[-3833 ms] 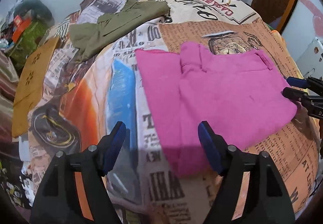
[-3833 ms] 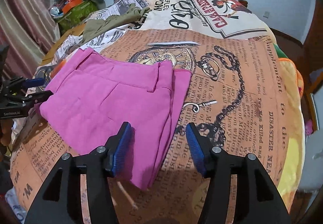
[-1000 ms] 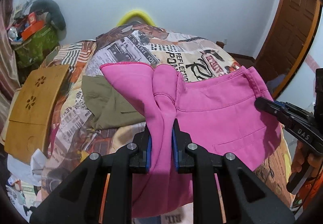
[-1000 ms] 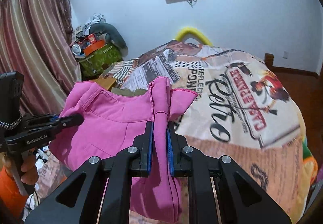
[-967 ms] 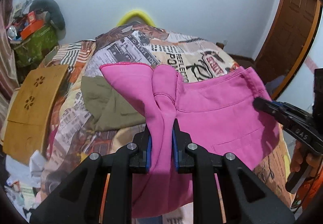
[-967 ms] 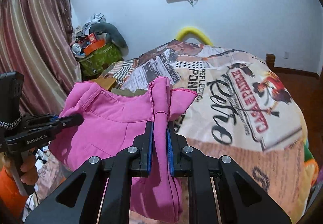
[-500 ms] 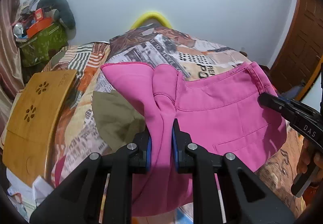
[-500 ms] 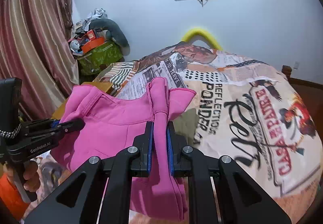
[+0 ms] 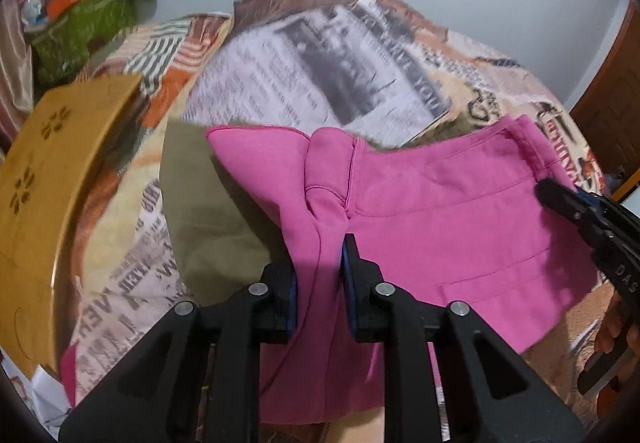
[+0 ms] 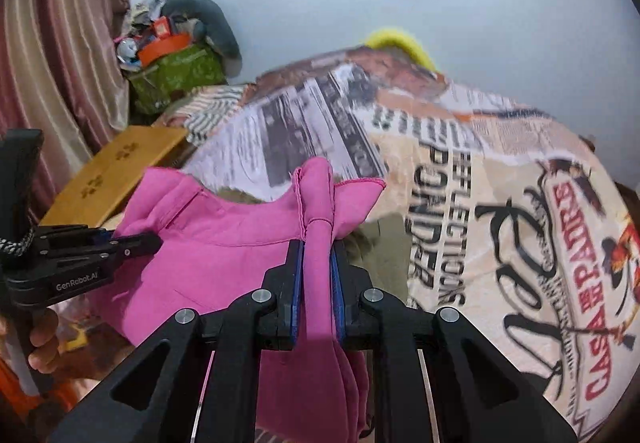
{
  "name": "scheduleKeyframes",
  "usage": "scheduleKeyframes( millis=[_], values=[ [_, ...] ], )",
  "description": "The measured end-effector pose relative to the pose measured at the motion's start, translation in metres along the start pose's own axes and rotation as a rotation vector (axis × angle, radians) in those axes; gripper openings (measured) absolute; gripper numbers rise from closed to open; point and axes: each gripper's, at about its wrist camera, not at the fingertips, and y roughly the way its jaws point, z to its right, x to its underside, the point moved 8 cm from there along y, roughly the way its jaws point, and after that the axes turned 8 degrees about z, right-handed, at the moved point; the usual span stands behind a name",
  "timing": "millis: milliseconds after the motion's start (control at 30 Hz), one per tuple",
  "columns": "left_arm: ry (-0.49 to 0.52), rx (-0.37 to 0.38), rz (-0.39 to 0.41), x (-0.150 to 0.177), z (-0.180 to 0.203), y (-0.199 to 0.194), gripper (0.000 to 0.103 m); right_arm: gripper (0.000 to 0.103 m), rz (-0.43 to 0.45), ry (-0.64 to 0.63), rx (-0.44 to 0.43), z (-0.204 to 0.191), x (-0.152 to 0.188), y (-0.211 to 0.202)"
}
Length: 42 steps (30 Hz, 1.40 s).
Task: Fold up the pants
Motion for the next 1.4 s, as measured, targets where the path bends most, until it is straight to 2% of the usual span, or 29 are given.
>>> scheduleKeyframes(
  millis=[133, 233, 300, 367, 500, 733, 833, 1000, 1200, 1267, 1400],
  values=[
    [0.003, -0.017, 0.019, 0.004, -0.007, -0.008, 0.030, 0.018, -0.011, 0.014, 0.016, 0.011, 0.010, -0.006],
    [0.007, -0.037, -0.001, 0.009, -0.014, -0.014, 0.031, 0.026, -0.036, 0.030, 0.014, 0.021, 0.019, -0.015],
    [0.008, -0.084, -0.012, 0.012, -0.024, -0.018, 0.032, 0.035, -0.050, 0.017, 0.020, 0.025, 0.026, -0.019],
    [0.007, -0.118, -0.028, 0.022, -0.037, -0.020, 0.032, 0.038, -0.050, -0.009, 0.048, 0.031, 0.033, -0.027],
    [-0.017, -0.124, -0.078, 0.039, -0.055, -0.019, 0.032, 0.038, -0.056, 0.000, 0.052, 0.037, 0.040, -0.039],
    [-0.005, -0.115, -0.045, 0.031, -0.047, -0.052, 0.032, 0.038, -0.072, -0.058, 0.068, 0.023, 0.029, -0.056],
    [0.009, -0.096, 0.006, 0.017, -0.032, -0.083, 0.032, 0.039, -0.056, -0.090, 0.038, 0.009, 0.015, -0.077],
    [0.088, -0.078, 0.151, -0.003, 0.002, -0.171, 0.032, 0.039, 0.044, -0.115, 0.017, -0.015, -0.014, -0.130],
    [0.163, -0.053, 0.324, -0.011, 0.045, -0.282, 0.032, 0.039, 0.199, -0.111, -0.023, -0.053, -0.046, -0.218],
    [0.171, -0.031, 0.396, -0.010, 0.061, -0.328, 0.032, 0.039, 0.257, -0.115, -0.032, -0.064, -0.054, -0.252],
    [0.163, -0.002, 0.492, 0.000, 0.080, -0.397, 0.032, 0.039, 0.373, -0.112, -0.051, -0.086, -0.063, -0.319]
  ],
)
